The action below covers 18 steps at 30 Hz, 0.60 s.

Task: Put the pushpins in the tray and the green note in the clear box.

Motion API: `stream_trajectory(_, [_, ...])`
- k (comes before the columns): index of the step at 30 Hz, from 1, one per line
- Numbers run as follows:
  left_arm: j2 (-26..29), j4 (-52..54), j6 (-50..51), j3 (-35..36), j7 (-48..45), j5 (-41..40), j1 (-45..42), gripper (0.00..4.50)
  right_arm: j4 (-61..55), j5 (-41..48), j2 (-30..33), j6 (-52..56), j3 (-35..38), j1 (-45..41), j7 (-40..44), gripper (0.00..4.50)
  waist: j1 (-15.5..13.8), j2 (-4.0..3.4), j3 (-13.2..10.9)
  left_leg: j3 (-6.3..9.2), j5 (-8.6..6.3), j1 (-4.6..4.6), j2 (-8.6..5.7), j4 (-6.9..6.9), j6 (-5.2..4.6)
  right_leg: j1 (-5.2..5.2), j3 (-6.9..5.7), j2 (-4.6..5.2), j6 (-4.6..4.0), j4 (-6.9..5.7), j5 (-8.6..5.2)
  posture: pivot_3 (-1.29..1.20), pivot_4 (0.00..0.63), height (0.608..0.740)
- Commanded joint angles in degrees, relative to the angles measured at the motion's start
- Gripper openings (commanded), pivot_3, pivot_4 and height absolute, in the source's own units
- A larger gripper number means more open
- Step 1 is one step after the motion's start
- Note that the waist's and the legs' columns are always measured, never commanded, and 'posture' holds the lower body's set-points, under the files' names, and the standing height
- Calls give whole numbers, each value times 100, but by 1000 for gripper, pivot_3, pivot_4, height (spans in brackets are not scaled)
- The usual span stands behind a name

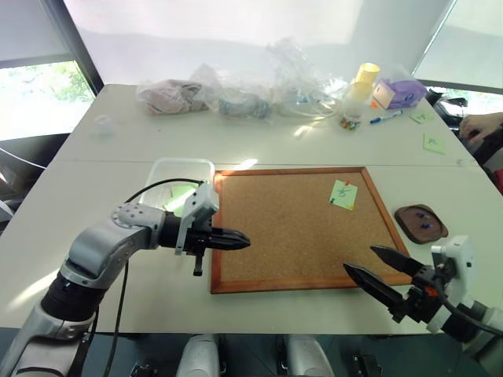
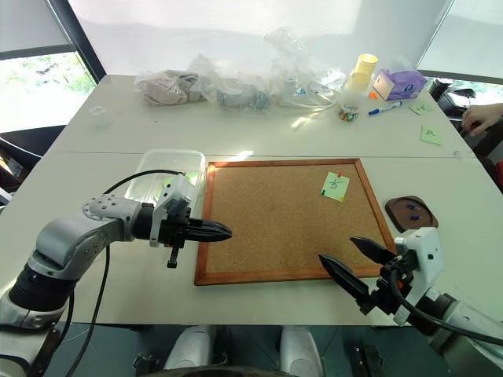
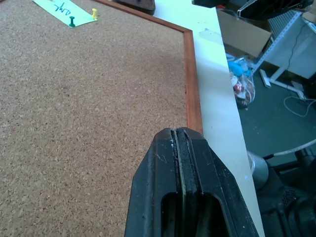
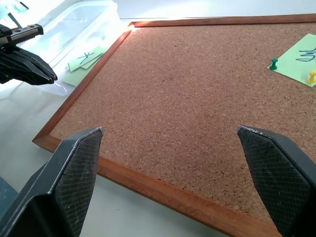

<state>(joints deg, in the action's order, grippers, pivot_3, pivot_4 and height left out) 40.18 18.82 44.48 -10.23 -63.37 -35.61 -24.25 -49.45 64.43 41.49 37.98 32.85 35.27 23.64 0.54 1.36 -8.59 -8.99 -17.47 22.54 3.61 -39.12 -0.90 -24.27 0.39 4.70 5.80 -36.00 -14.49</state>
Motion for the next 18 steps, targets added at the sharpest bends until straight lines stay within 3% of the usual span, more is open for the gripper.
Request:
stream_trajectory(1, [-60, 49, -144, 84, 13, 13, -147, 67, -127, -42, -83, -83, -10, 8, -43, 4500, -1, 0, 0, 0, 0, 0, 0, 0, 0, 0, -1, 0, 0, 0, 0, 0, 150, 737])
stream_trajectory(18, [-376, -160, -249, 130, 342, 164, -262, 67, 73, -52, -85, -10, -116, -298, -109, 4500, 6, 2, -1, 1, 0, 1, -1, 0, 0, 0, -2, -1, 0, 0, 0, 0, 150, 737])
